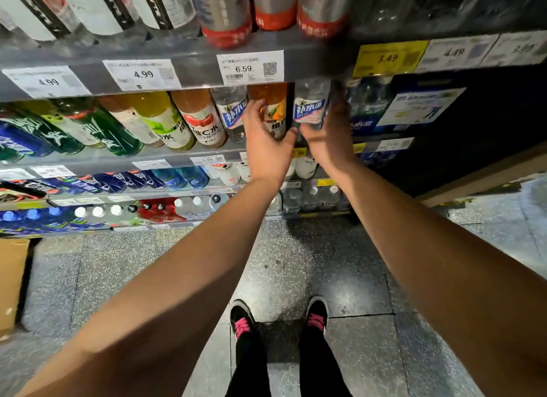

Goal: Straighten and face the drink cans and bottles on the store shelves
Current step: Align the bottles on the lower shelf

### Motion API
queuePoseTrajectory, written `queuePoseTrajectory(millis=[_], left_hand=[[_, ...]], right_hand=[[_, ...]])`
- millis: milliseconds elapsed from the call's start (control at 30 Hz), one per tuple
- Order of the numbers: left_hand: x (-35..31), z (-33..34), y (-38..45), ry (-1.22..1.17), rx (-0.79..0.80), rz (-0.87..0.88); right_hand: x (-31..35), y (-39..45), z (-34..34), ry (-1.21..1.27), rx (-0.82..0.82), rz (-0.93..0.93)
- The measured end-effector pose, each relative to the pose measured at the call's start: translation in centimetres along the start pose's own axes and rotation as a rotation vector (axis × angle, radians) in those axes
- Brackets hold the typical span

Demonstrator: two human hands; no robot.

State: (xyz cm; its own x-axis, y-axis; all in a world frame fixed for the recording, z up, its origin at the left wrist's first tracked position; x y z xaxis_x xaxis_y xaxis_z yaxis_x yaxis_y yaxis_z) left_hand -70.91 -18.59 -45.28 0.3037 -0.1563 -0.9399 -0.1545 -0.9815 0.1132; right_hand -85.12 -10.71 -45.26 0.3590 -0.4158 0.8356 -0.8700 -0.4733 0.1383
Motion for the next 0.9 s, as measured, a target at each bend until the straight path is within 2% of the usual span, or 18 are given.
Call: queuePoseTrajectory(millis=[167, 467, 800, 900], left_hand=[[1.7, 0.4, 0.8, -0.063, -0.007, -0.123], [1.5, -0.1, 3.0, 0.024, -0.071, -0.051], [2.1, 0.2, 3.4, 0.0, -0.024, -0.041], [2.3, 0.7, 3.4, 0.001, -0.031, -0.084]], right_hand=[[-0.6, 0.6, 1.2, -0.068, -0.087, 0.044], [0.7, 0.3, 1.7, -0.118, -0.218, 0.145], [1.8, 0.4, 1.8, -0.033, -0.186, 0.049], [0.8, -0.9, -0.7, 0.18, -0.278, 0.057]])
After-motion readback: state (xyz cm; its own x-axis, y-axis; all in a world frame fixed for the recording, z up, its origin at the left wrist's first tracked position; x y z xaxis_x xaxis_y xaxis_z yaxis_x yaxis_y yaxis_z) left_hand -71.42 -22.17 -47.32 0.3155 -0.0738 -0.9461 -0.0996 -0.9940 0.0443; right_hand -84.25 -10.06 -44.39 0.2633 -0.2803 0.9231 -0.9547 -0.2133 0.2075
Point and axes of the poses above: each hand's wrist, its own y-axis towards the middle knuckle, its own z-axis out of the palm, x = y × z, the point moved 9 cm from there along y, towards the middle knuckle, and after that the axes turned 13 degrees about -x, right-handed, at the moved point
